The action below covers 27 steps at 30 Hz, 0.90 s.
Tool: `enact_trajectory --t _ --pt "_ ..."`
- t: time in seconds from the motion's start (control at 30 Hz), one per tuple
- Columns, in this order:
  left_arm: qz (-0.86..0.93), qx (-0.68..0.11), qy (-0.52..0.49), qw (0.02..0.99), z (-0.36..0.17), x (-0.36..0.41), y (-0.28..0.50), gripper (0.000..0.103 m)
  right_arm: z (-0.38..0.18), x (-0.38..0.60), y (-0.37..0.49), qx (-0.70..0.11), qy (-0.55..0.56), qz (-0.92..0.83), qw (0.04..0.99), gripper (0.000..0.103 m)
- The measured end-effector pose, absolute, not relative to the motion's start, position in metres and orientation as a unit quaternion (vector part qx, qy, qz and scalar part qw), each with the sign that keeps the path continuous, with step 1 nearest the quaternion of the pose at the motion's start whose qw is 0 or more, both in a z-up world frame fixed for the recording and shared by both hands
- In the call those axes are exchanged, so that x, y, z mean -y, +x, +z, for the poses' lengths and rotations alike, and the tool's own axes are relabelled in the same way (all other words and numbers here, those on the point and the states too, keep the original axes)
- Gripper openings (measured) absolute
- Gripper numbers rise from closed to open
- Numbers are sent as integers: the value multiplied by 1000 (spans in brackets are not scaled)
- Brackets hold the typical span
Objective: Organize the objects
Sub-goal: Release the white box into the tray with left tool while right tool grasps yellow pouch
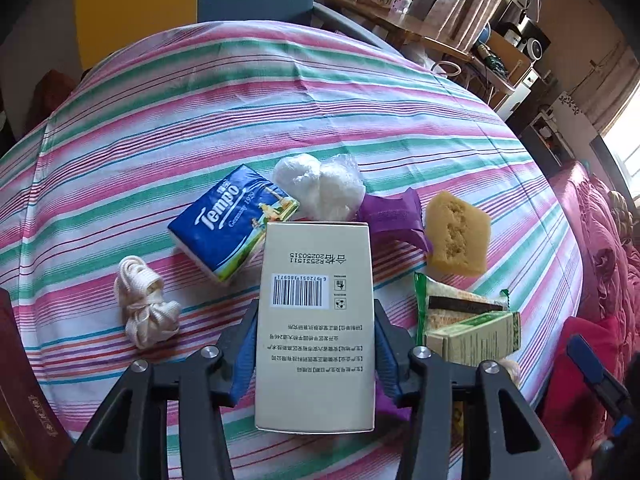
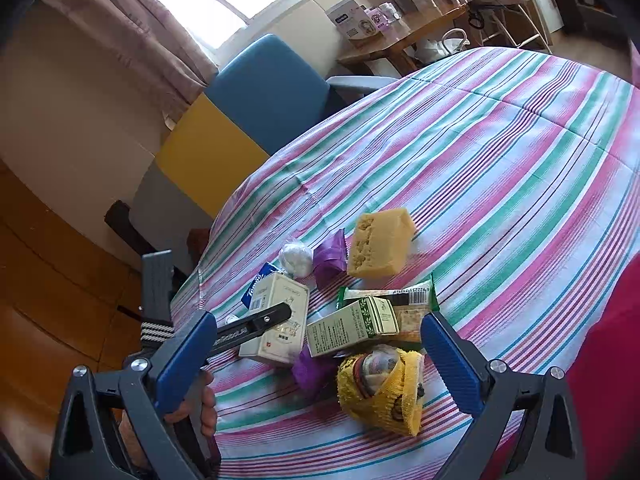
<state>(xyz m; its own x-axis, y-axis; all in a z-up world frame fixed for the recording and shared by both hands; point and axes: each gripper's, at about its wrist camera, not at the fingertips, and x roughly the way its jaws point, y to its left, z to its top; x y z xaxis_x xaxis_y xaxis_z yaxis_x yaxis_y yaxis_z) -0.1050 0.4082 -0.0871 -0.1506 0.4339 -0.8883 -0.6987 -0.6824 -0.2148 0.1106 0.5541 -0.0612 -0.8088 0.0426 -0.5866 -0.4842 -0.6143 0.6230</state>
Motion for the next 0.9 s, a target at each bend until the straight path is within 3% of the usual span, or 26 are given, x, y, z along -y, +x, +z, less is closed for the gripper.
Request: enact_trajectory --t 0.47,0.67,0.73,0.8,0.9 --pt "770 -89 -496 391 -52 -295 -61 50 -68 -553 100 -402 -312 844 172 103" --pt "775 -70 -484 399 -37 -262 -49 50 -82 -541 76 -365 -406 817 186 102" --pt "776 -61 -482 402 -32 -251 -46 50 -88 -532 66 -334 -448 805 200 99" --pt "780 -53 -476 403 -26 -240 -44 50 -95 -522 57 -298 -488 792 214 88" --pt "786 -36 -468 403 -18 -222 -45 50 -101 -512 47 -256 -519 782 233 80"
